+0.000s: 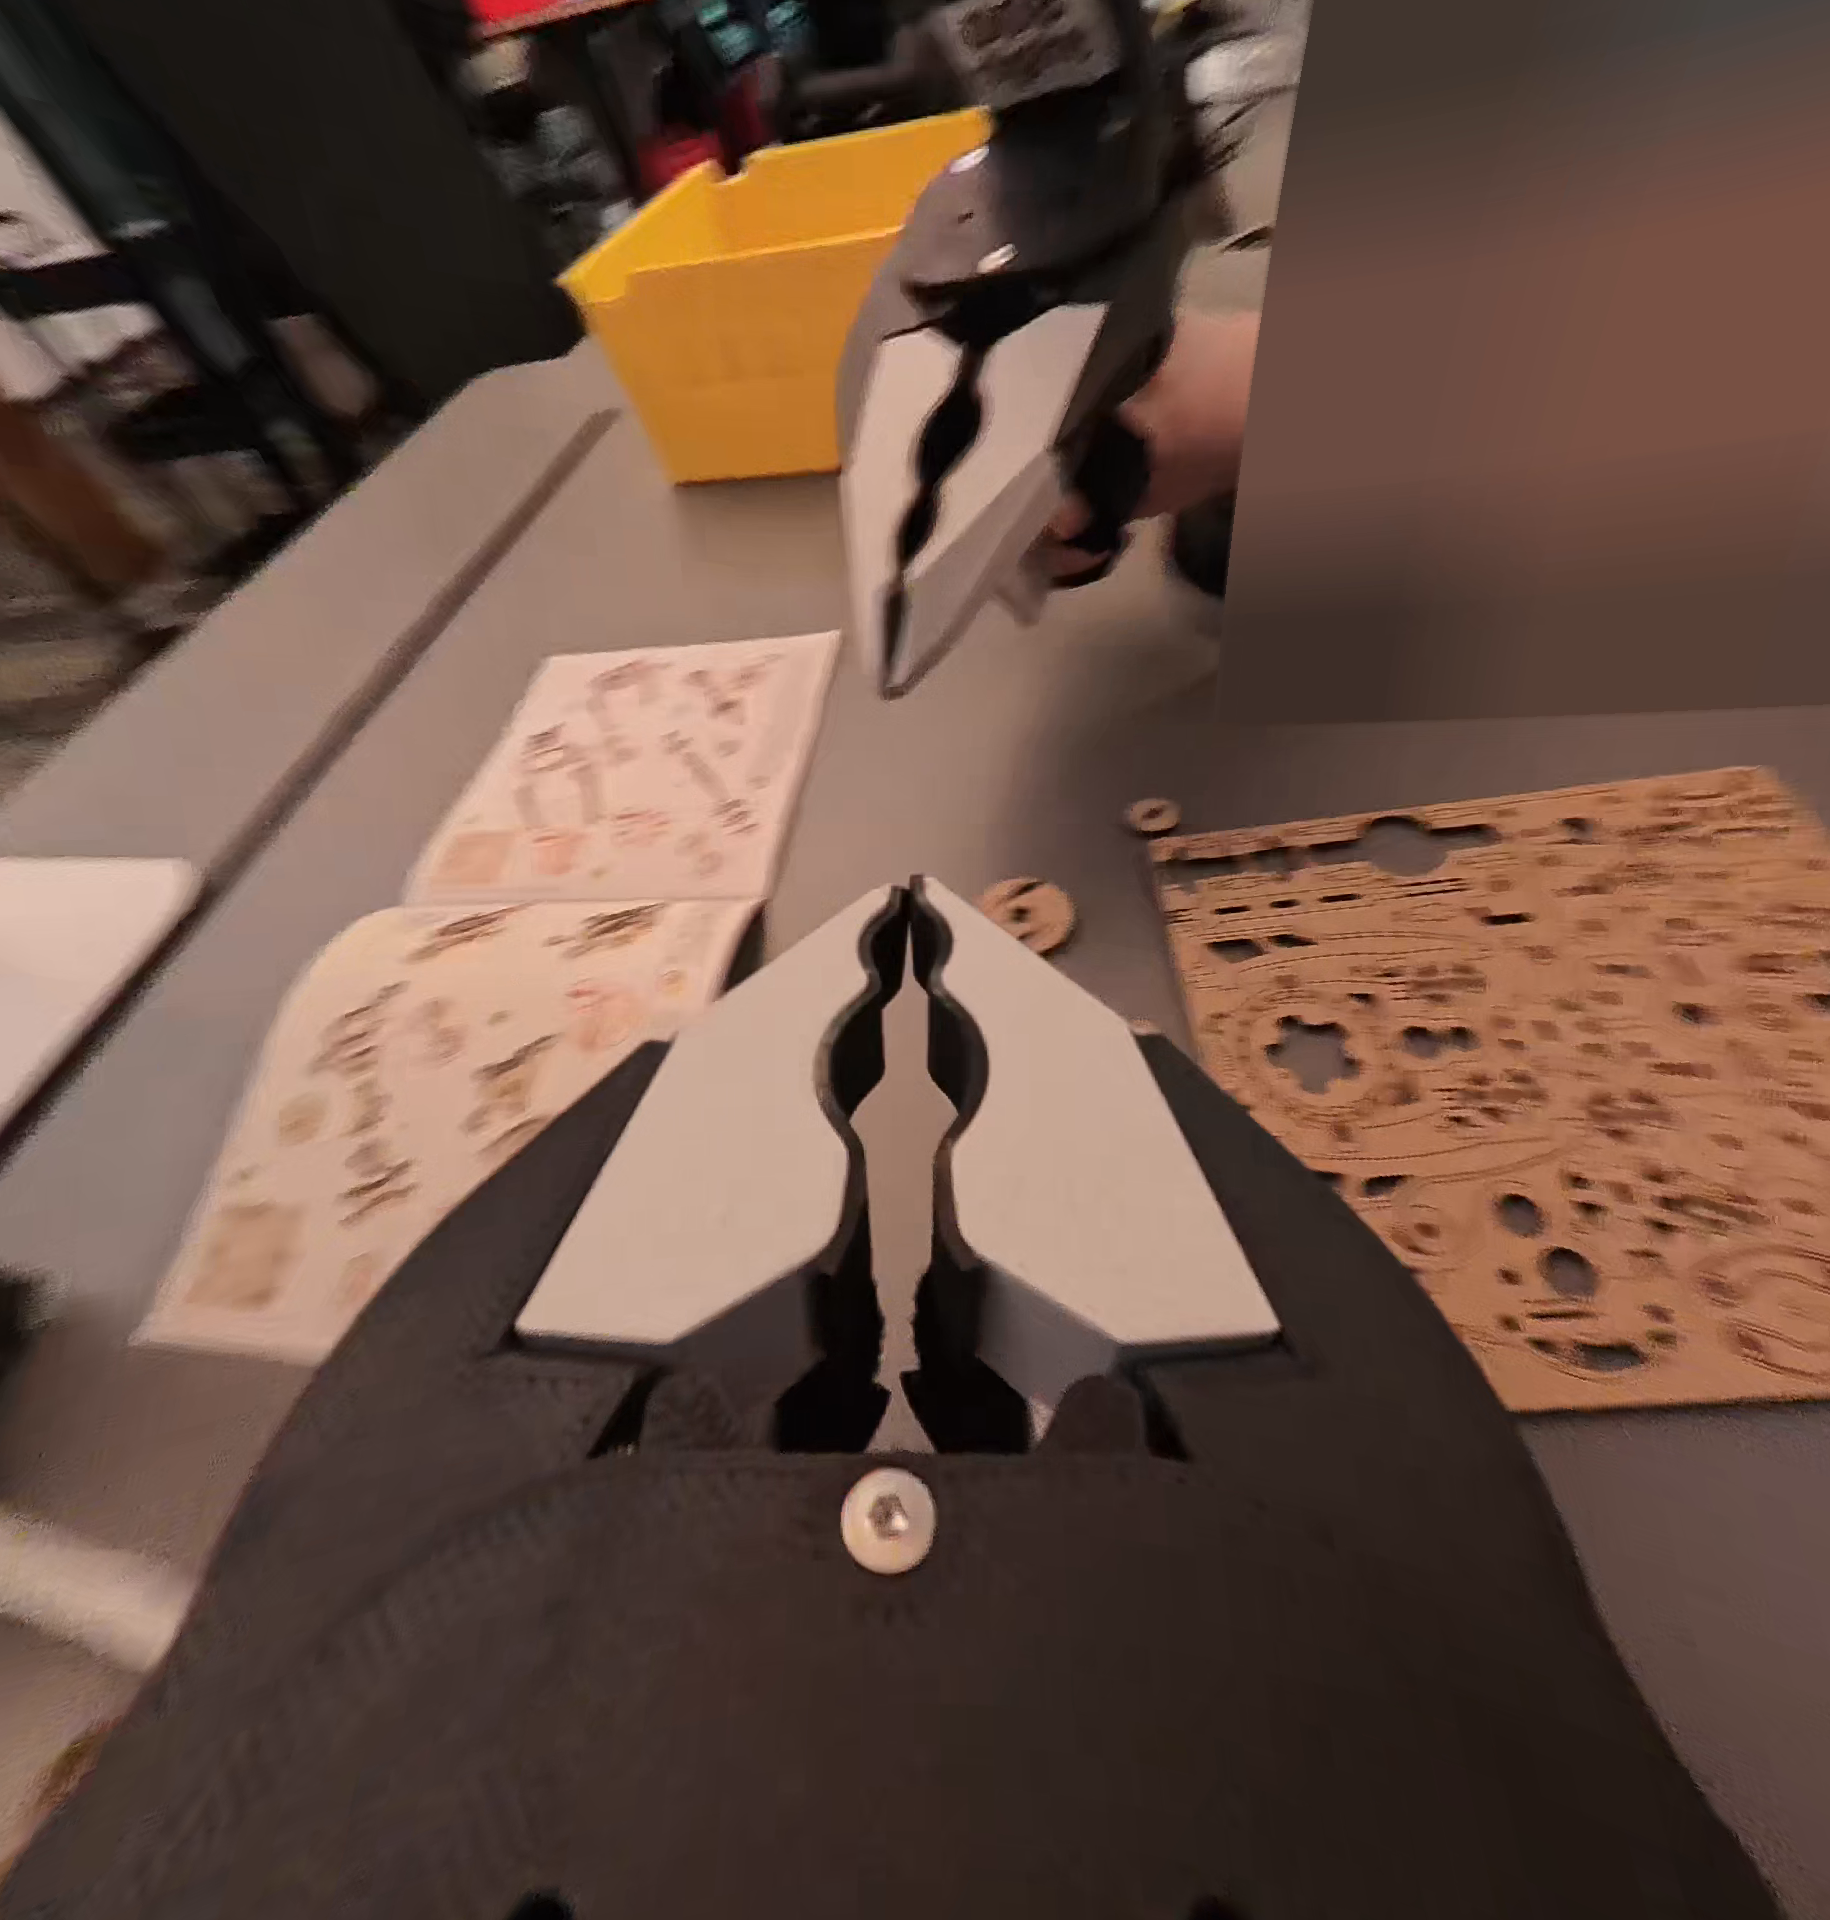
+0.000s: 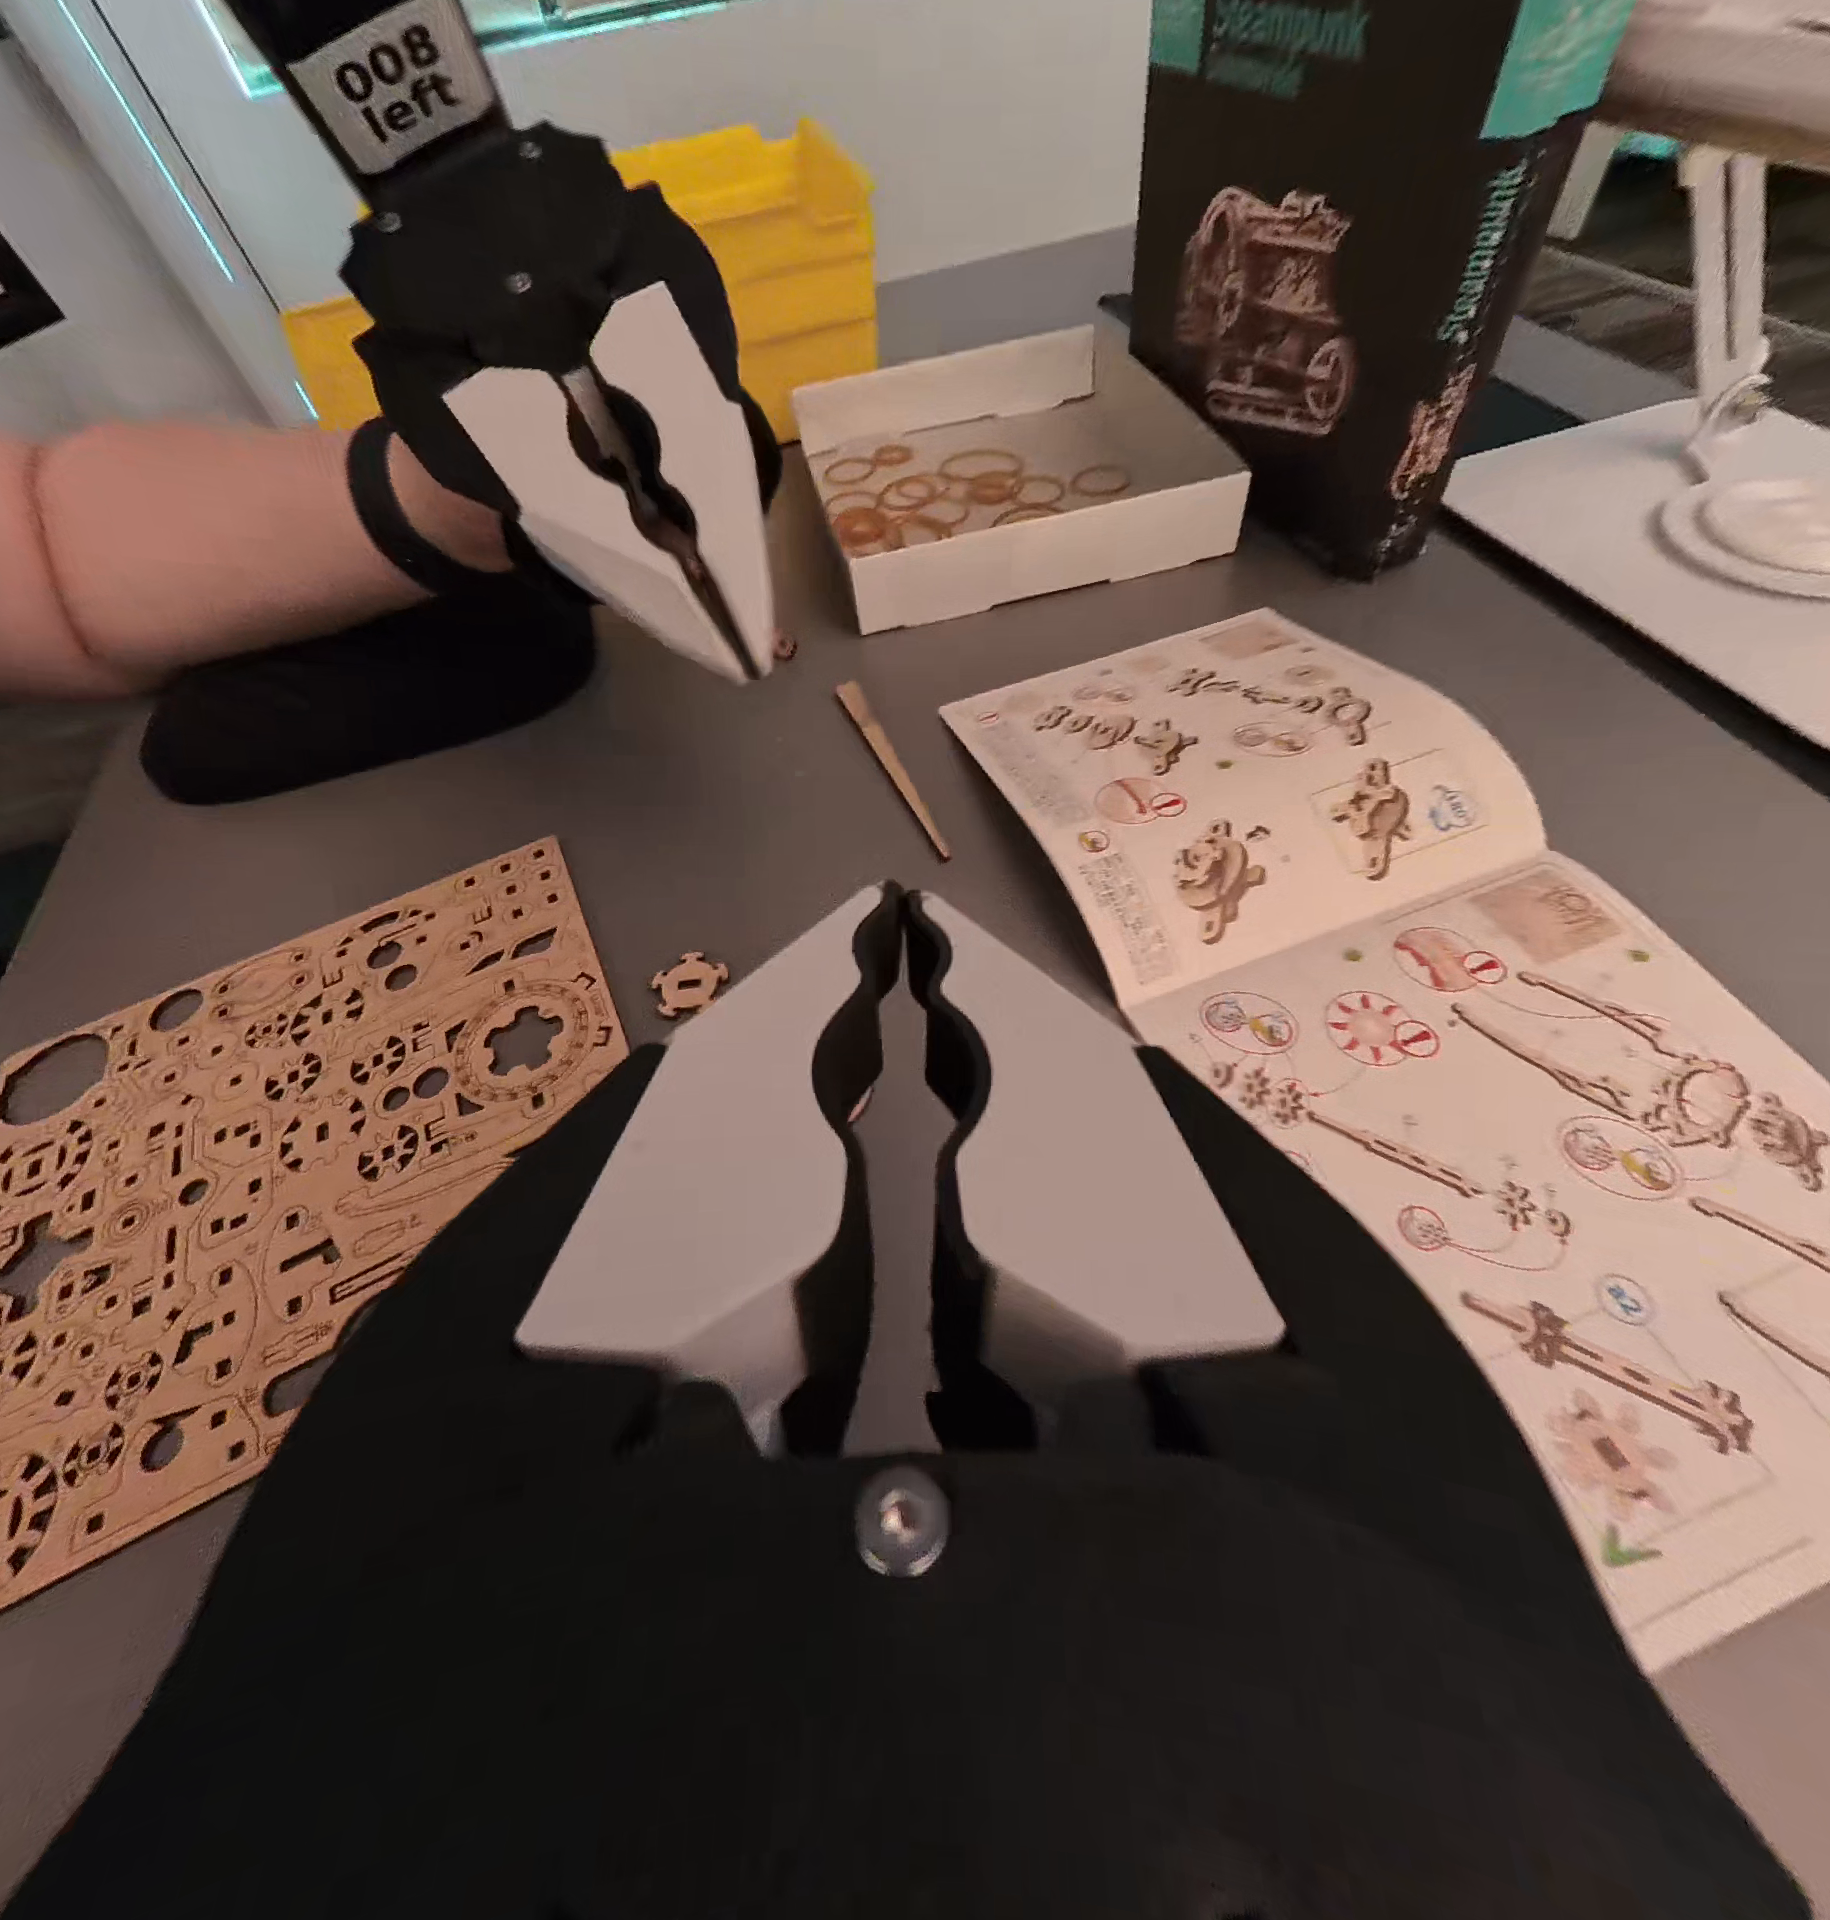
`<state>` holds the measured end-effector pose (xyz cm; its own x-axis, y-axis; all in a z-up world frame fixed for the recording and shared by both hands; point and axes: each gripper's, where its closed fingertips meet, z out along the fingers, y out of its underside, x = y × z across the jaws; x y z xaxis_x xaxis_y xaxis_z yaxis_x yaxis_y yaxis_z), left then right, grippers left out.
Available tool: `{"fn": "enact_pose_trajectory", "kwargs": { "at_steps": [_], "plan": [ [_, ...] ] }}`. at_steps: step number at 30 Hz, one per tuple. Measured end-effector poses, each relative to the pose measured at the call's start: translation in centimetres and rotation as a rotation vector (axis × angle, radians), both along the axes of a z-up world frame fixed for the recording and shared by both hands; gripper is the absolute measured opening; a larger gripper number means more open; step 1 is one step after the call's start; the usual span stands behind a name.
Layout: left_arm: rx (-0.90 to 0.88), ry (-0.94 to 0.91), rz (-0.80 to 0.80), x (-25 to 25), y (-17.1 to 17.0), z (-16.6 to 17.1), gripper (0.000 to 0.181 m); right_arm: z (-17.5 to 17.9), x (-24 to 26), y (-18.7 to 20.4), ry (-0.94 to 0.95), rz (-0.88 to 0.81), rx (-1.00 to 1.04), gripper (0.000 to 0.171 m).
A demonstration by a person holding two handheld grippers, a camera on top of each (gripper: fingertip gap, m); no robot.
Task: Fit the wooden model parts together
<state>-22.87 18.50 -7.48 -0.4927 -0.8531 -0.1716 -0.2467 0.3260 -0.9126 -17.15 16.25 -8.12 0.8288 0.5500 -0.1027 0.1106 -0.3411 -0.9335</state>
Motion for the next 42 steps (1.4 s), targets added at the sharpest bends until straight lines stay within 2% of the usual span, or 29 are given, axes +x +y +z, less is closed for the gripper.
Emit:
{"fn": "enact_pose_trajectory", "kwargs": {
  "at_steps": [3,5,8,13,15,17,20,22,32,36,39,42],
  "plan": [
    [-0.147,0.077,-0.176,-1.0,-2.4,-0.6,0.000,-0.7,-0.6,0.1,-0.043,0.019,-0.007,0.000],
    [-0.173,0.101,-0.233,-1.5,-3.0,-1.1,0.000,-1.7,-0.6,0.2,-0.084,0.020,-0.040,0.000],
    [-0.177,0.160,-0.274,-1.9,-3.5,-2.4,0.002,-3.0,-0.6,0.2,-0.156,0.028,-0.073,0.003],
    [-0.090,0.259,-0.275,-2.0,-4.0,-5.0,0.030,-4.2,-0.9,-0.1,-0.212,0.068,-0.107,0.012],
    [-0.065,0.276,-0.265,-2.0,-3.9,-5.7,0.037,-4.5,-0.9,-0.1,-0.219,0.068,-0.117,0.015],
    [-0.065,0.301,-0.260,-2.0,-3.7,-6.1,0.041,-4.8,-1.1,-0.3,-0.213,0.086,-0.134,0.026],
    [-0.075,0.314,-0.260,-2.1,-3.6,-6.2,0.040,-5.3,-1.8,-1.5,-0.219,0.170,-0.167,0.047],
    [-0.080,0.317,-0.259,-2.1,-3.6,-6.3,0.040,-4.9,-2.1,-1.8,-0.187,0.196,-0.154,0.051],
    [-0.036,0.385,-0.260,-2.4,-3.5,-7.8,0.043,-6.5,-2.3,-4.0,-0.228,0.317,-0.235,0.048],
    [-0.028,0.380,-0.259,-2.4,-3.4,-7.7,0.038,-6.7,-2.2,-3.5,-0.242,0.291,-0.236,0.048],
    [0.039,0.259,-0.233,-1.9,-2.8,-6.3,0.025,-7.4,-2.6,-3.6,-0.288,0.302,-0.250,0.049],
    [0.005,0.144,-0.208,-1.4,-2.3,-4.2,0.025,-7.5,-2.7,-4.4,-0.303,0.331,-0.274,0.048]
  ]
}}
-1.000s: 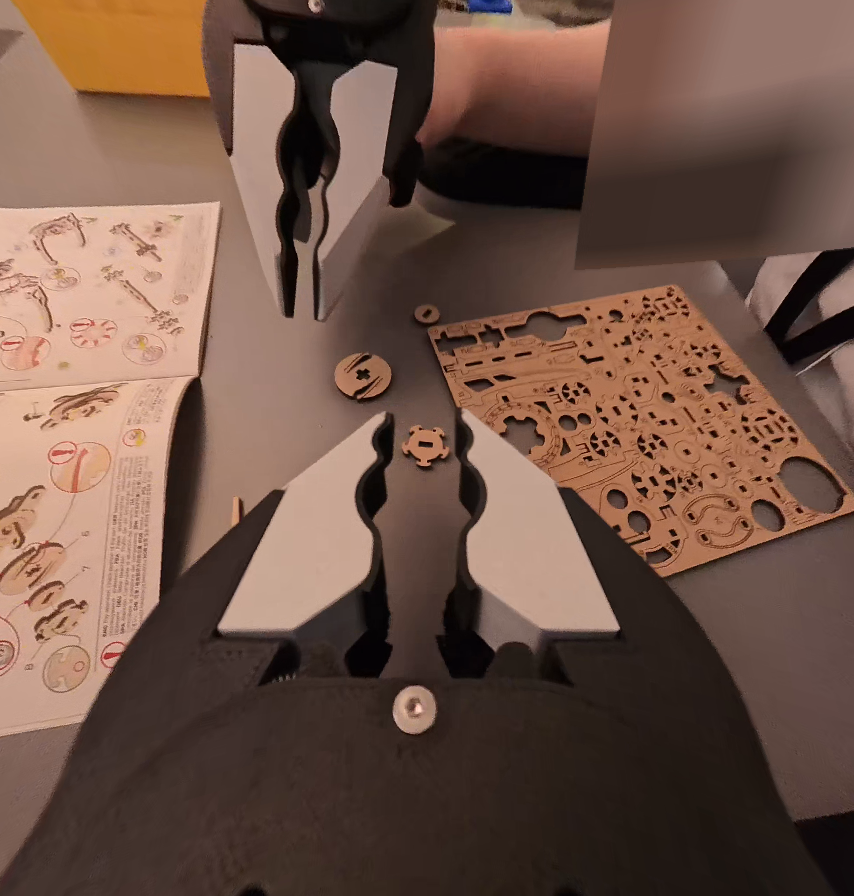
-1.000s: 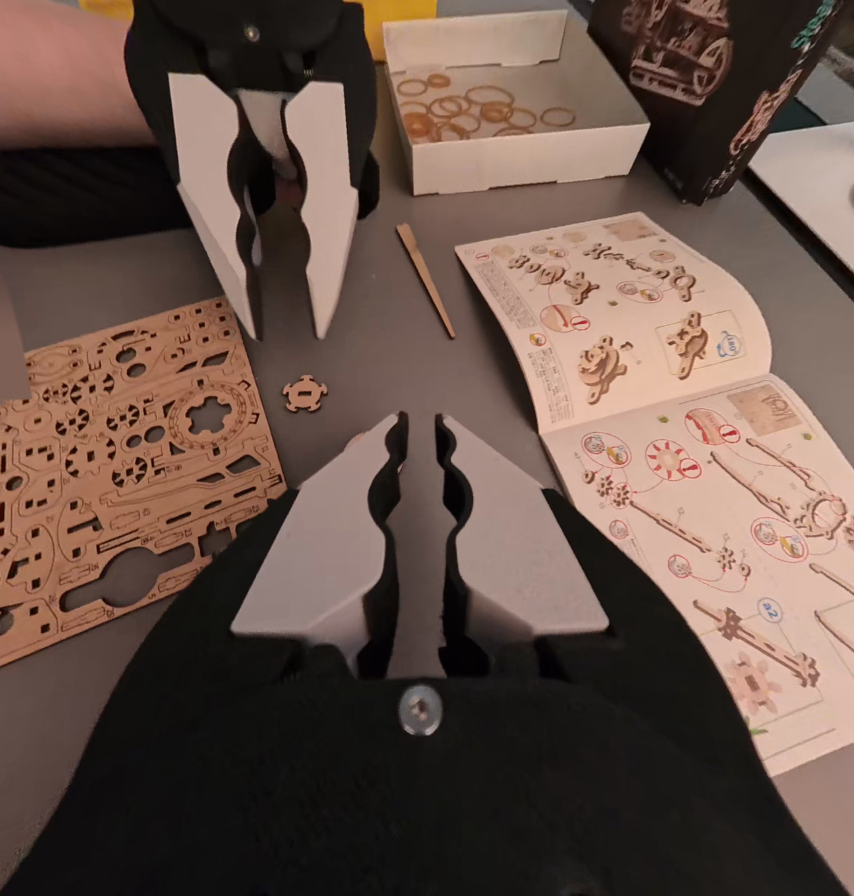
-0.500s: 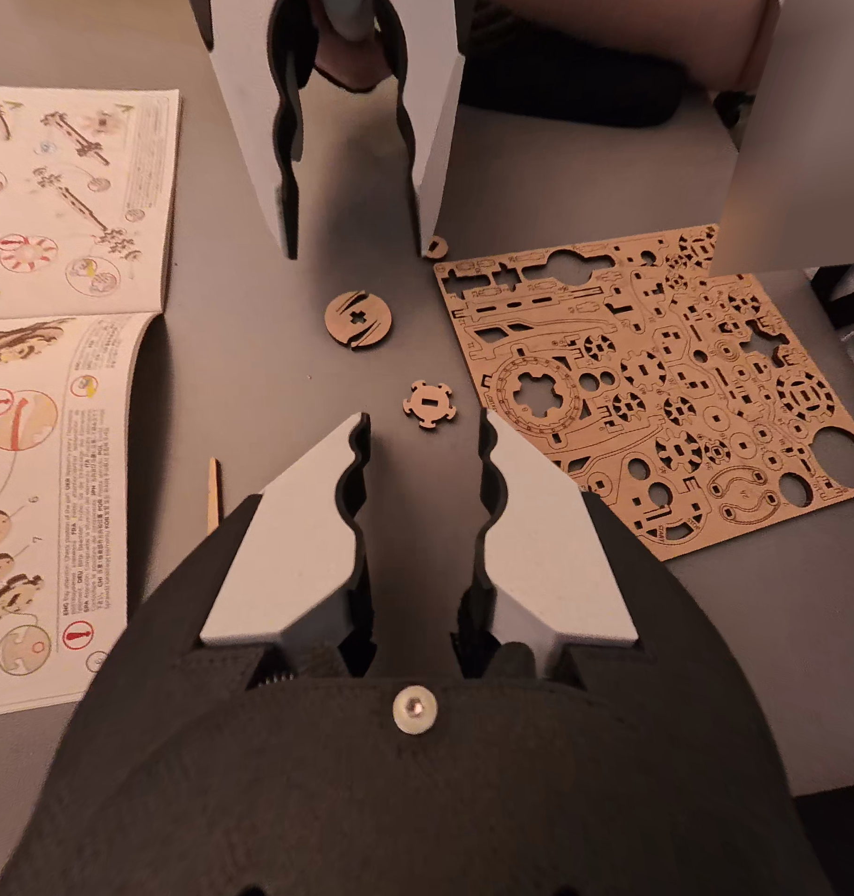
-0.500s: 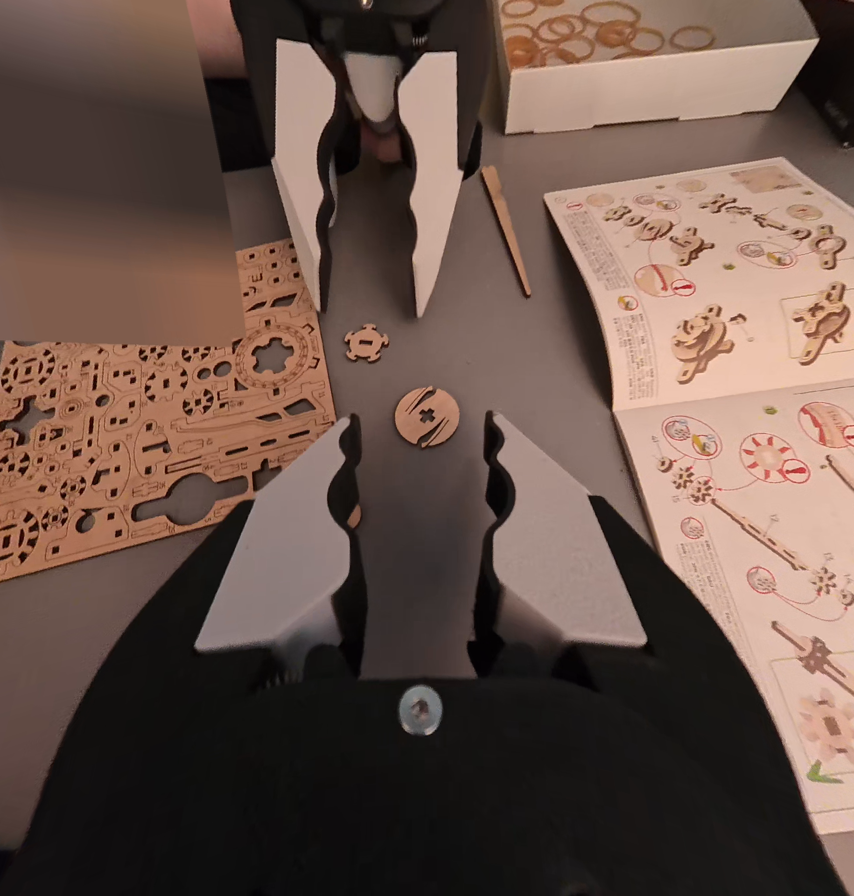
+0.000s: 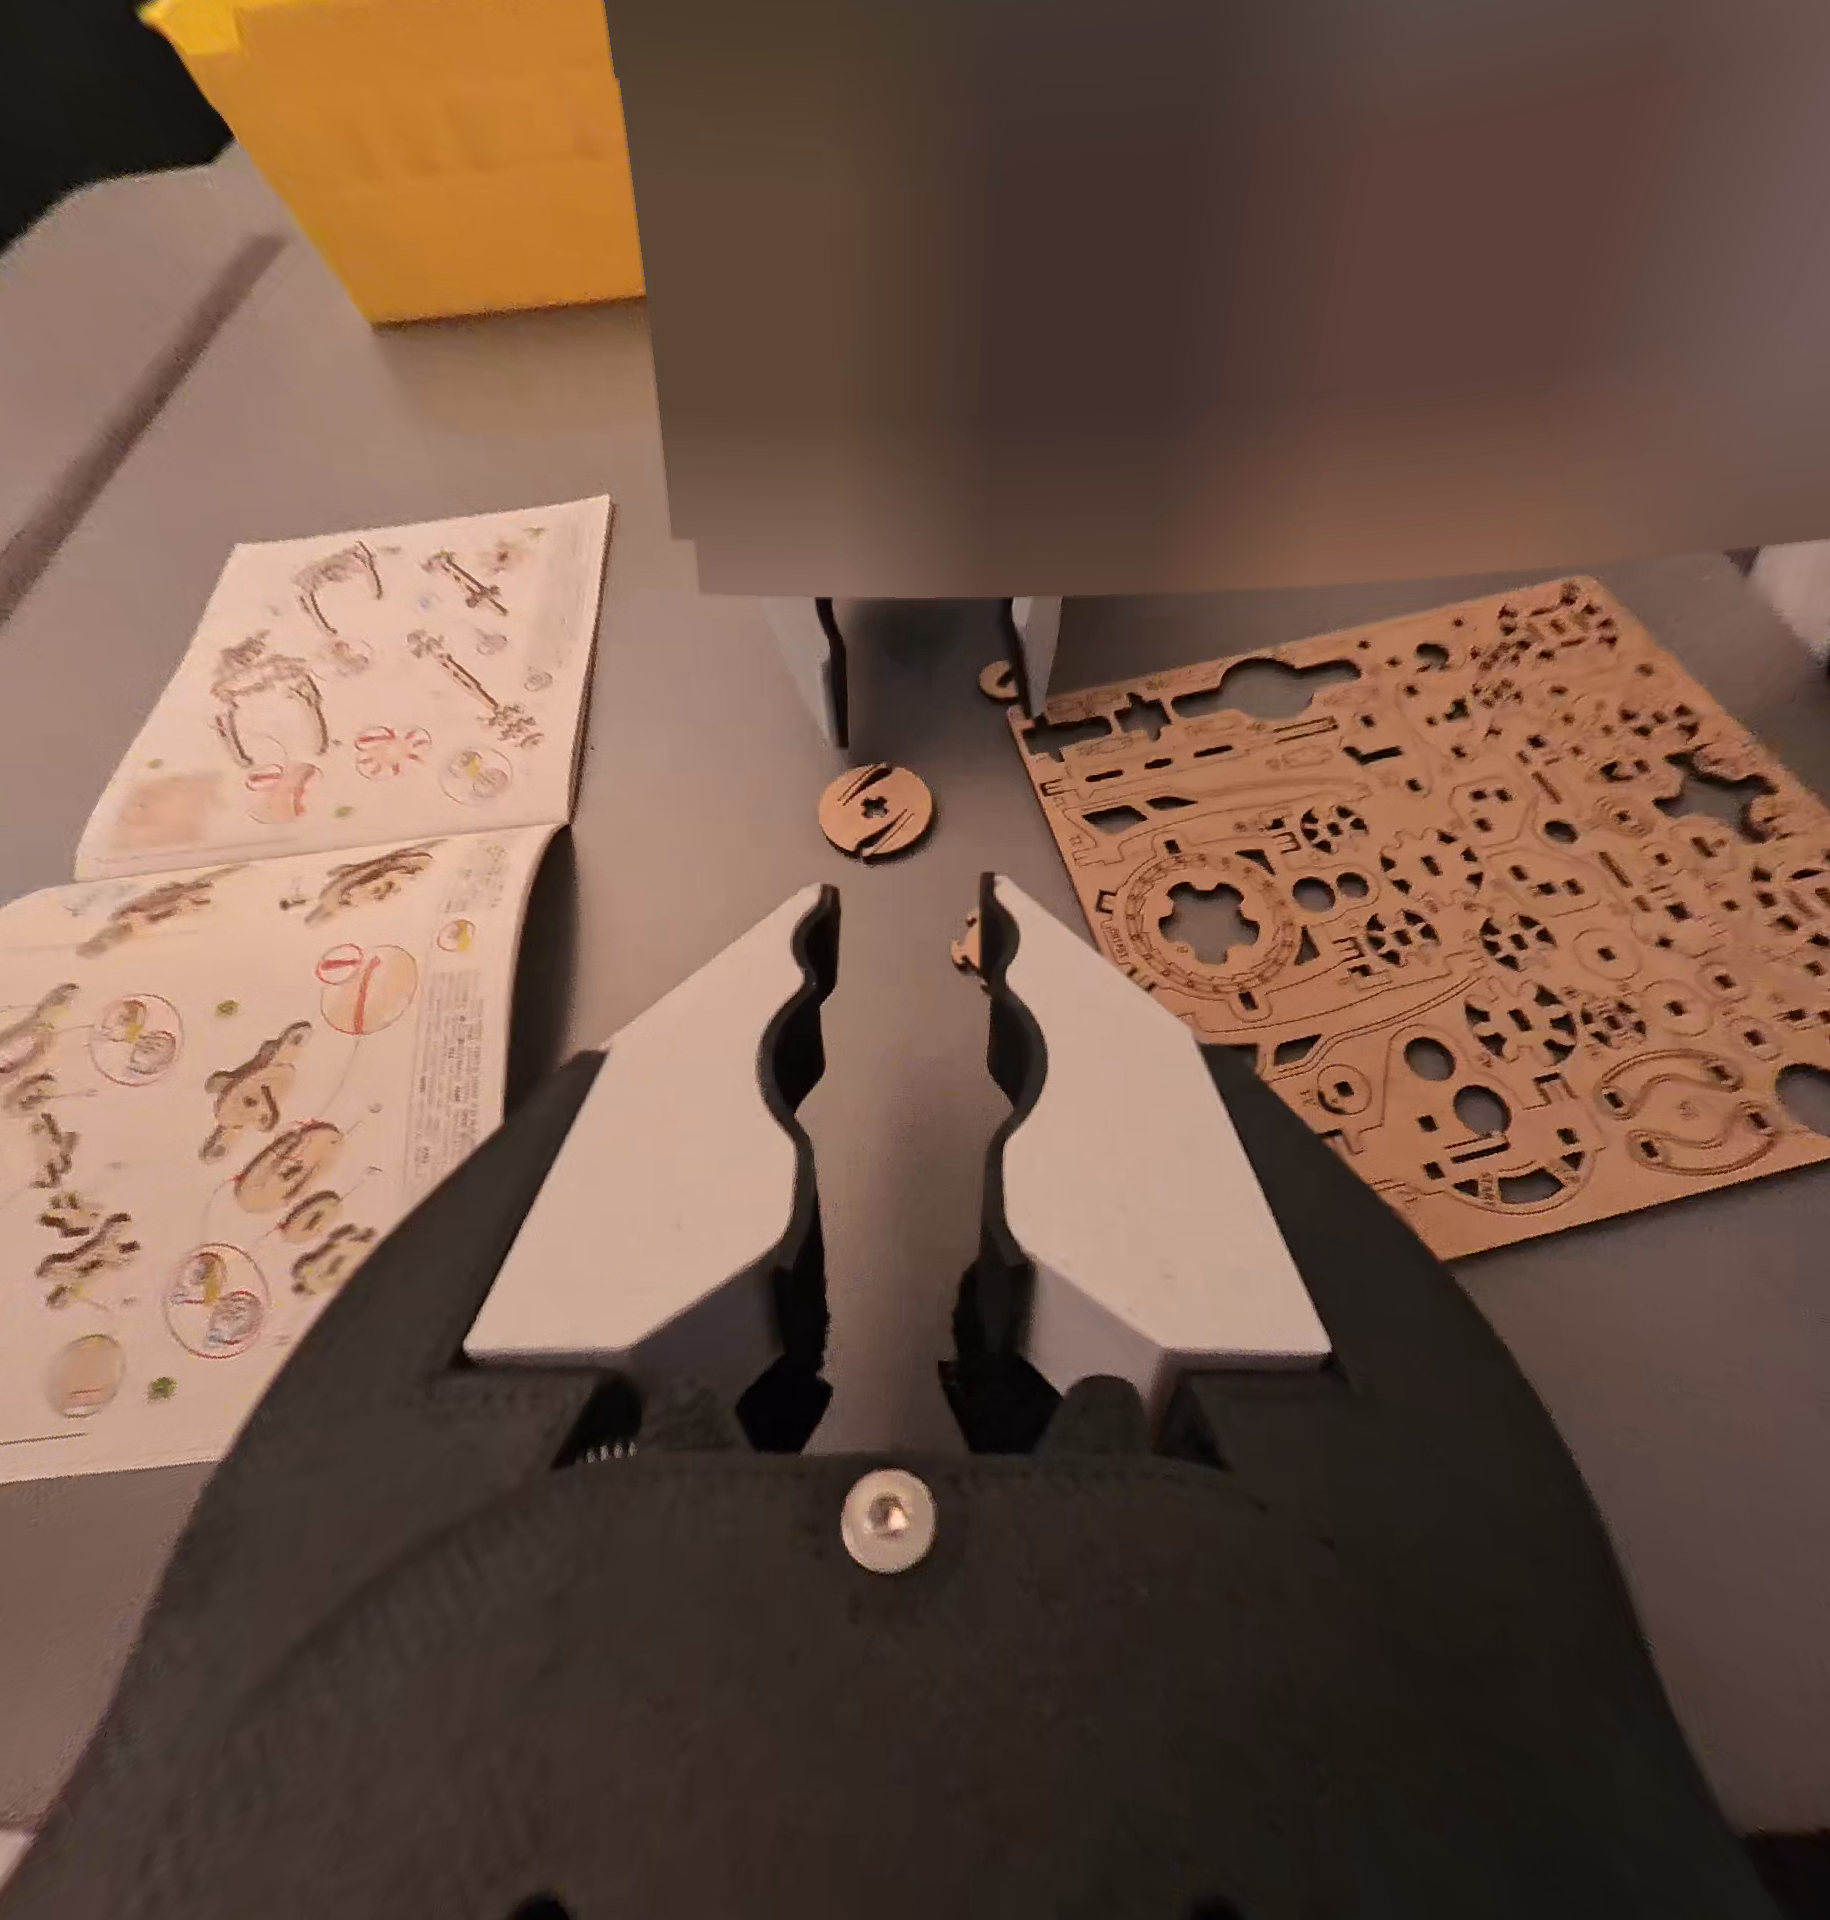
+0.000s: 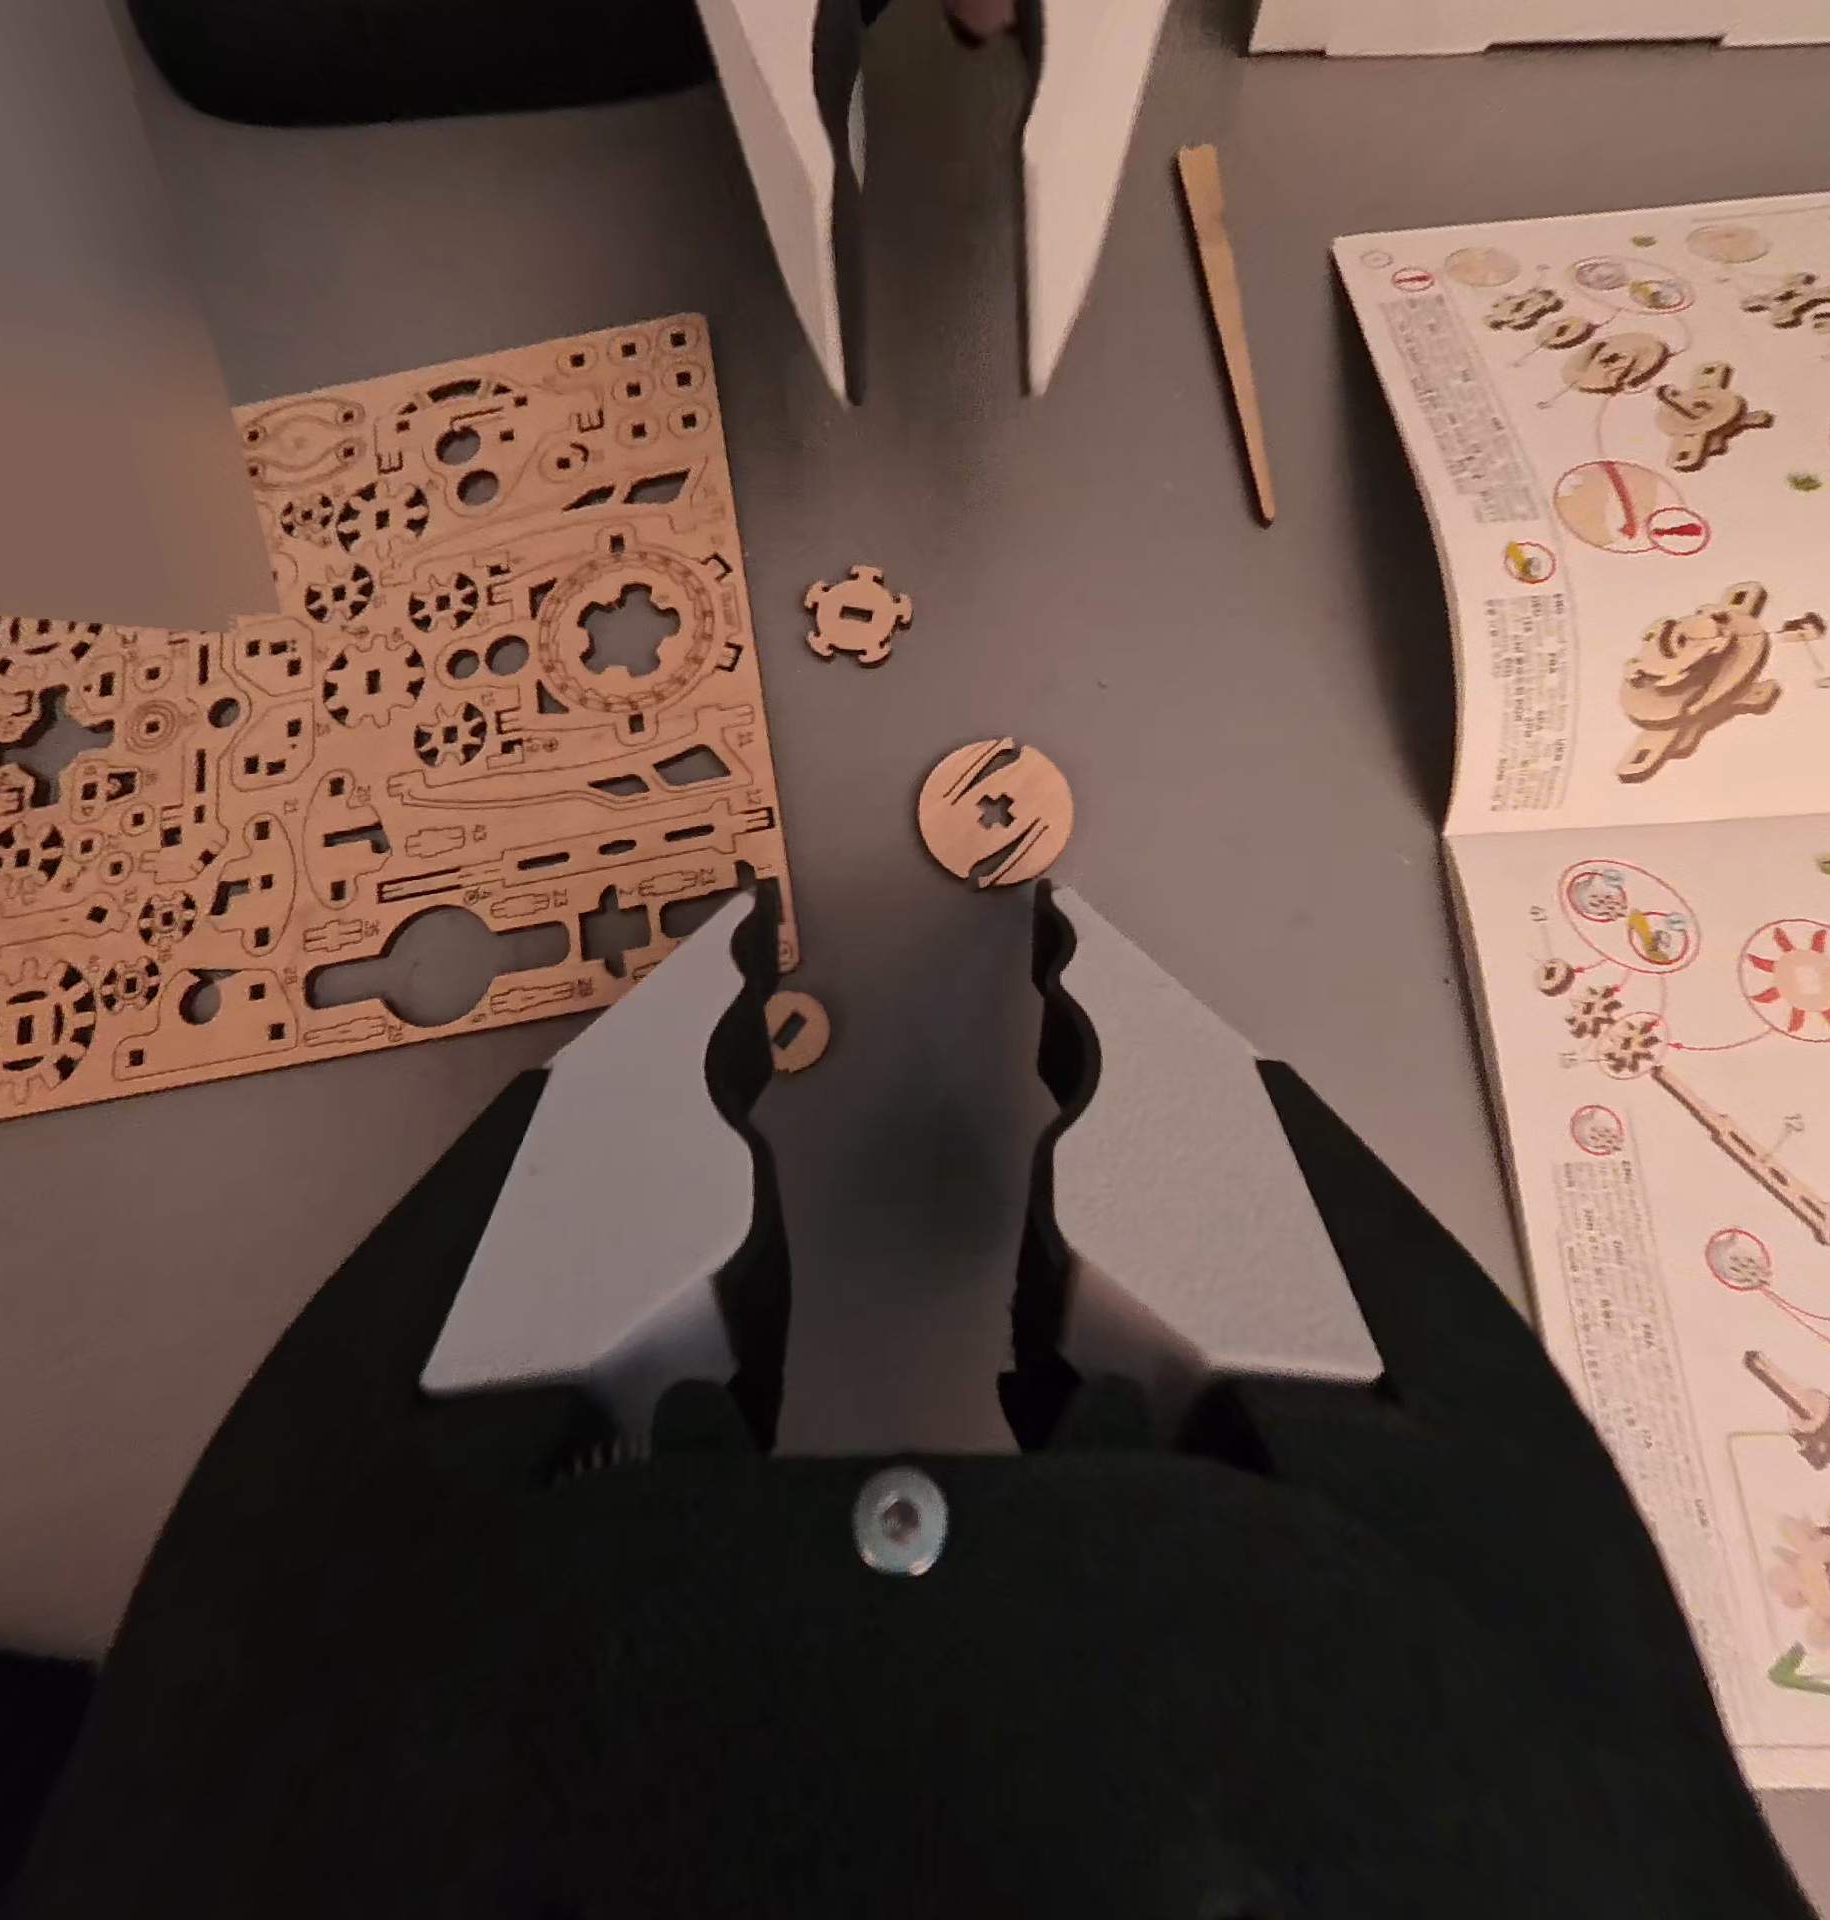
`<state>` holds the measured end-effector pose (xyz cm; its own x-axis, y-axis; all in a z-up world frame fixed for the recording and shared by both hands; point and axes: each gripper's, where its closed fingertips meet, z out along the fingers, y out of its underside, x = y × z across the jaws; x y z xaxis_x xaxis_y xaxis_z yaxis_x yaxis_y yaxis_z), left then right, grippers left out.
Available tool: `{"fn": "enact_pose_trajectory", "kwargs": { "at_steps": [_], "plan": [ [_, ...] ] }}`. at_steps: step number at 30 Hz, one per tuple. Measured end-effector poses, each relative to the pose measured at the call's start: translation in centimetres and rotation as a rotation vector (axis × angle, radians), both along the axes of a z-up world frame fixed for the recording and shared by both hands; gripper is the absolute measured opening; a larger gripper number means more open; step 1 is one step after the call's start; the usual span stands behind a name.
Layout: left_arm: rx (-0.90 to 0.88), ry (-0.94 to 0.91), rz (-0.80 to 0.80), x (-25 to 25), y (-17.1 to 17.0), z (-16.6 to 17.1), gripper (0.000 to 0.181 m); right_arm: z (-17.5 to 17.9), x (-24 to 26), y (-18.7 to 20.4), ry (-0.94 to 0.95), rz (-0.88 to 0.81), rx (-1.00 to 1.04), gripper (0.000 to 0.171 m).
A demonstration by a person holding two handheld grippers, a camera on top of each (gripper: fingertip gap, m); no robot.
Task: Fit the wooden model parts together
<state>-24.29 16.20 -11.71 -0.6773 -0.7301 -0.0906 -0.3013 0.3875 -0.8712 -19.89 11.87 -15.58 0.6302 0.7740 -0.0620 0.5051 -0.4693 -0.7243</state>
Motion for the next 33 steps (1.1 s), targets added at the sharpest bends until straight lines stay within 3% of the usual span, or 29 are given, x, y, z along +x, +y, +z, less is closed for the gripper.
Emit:
{"fn": "enact_pose_trajectory", "kwargs": {
  "at_steps": [7,12,16,17,27,30,33],
  "plan": [
    [-0.079,0.042,-0.004,-0.1,0.0,0.2,0.029,0.9,-0.2,-2.9,0.115,0.097,-0.092,0.048],
    [-0.112,0.028,0.002,0.0,0.2,0.7,0.029,-0.3,0.0,-3.4,0.017,0.122,-0.078,0.046],
    [-0.123,0.024,0.004,0.0,0.2,0.9,0.028,-0.7,0.8,-2.8,-0.071,0.112,-0.012,0.016],
    [-0.120,0.025,0.004,0.0,0.2,0.8,0.028,-0.7,1.0,-2.9,-0.063,0.110,-0.022,0.015],
    [-0.103,0.047,0.004,0.1,0.0,0.2,0.029,-0.6,2.2,-0.4,-0.038,-0.001,0.032,0.017],
    [-0.099,0.044,0.004,0.2,0.0,0.2,0.028,0.0,2.1,0.0,0.014,-0.025,0.033,0.041],
    [-0.102,0.039,0.008,0.3,0.0,0.3,0.028,1.7,2.0,1.1,0.099,-0.067,0.092,0.041]
  ]
}}
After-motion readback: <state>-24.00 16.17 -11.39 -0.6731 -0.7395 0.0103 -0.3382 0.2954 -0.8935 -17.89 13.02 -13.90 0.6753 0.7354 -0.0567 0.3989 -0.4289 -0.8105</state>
